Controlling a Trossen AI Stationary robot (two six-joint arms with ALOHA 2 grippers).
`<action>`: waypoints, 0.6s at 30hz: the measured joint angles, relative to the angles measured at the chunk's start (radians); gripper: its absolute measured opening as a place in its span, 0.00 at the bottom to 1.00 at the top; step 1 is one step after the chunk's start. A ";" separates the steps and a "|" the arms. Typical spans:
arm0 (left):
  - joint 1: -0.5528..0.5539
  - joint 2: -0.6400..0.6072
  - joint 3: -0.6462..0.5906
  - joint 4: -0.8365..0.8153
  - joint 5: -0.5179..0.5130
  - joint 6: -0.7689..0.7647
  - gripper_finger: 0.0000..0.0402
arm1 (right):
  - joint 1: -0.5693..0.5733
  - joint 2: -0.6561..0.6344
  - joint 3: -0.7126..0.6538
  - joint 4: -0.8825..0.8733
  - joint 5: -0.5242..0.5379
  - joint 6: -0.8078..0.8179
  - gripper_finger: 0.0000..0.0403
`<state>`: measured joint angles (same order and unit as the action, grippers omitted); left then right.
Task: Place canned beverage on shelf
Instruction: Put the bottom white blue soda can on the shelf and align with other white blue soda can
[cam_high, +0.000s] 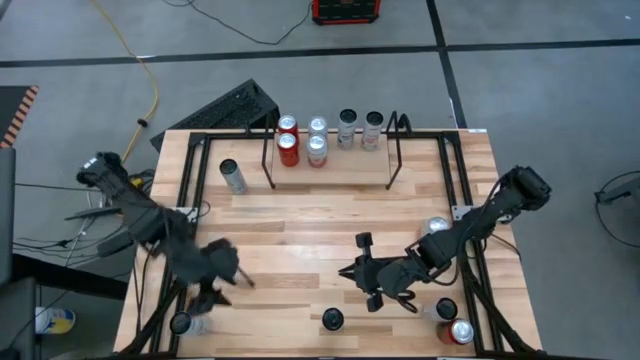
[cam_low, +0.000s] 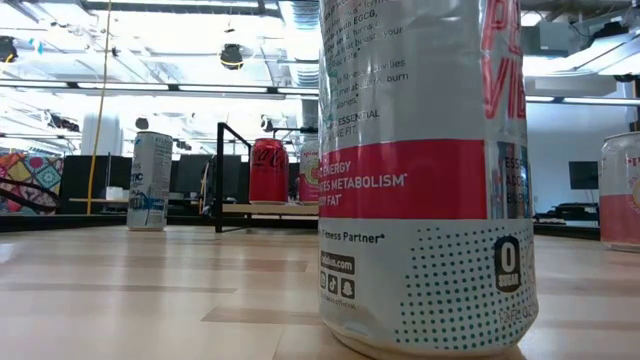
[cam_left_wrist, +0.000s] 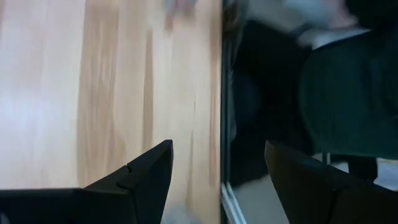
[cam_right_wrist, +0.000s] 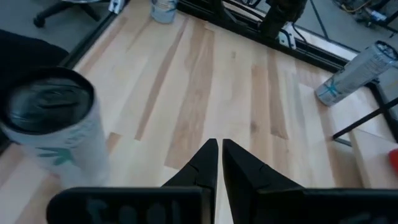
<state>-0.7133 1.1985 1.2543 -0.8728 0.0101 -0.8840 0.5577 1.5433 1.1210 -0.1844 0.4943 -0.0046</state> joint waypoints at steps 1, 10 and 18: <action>-0.034 0.031 0.033 -0.047 -0.009 -0.062 0.60 | 0.005 0.000 0.000 0.001 0.000 0.006 0.12; -0.280 0.206 0.136 -0.204 -0.016 -0.420 0.60 | 0.032 0.000 0.001 0.036 0.001 0.041 0.12; -0.421 0.225 0.136 -0.274 -0.093 -0.567 0.60 | 0.030 0.000 0.001 0.044 0.001 0.041 0.12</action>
<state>-1.1348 1.4231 1.3903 -1.1465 -0.0825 -1.4505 0.5877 1.5433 1.1221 -0.1401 0.4957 0.0368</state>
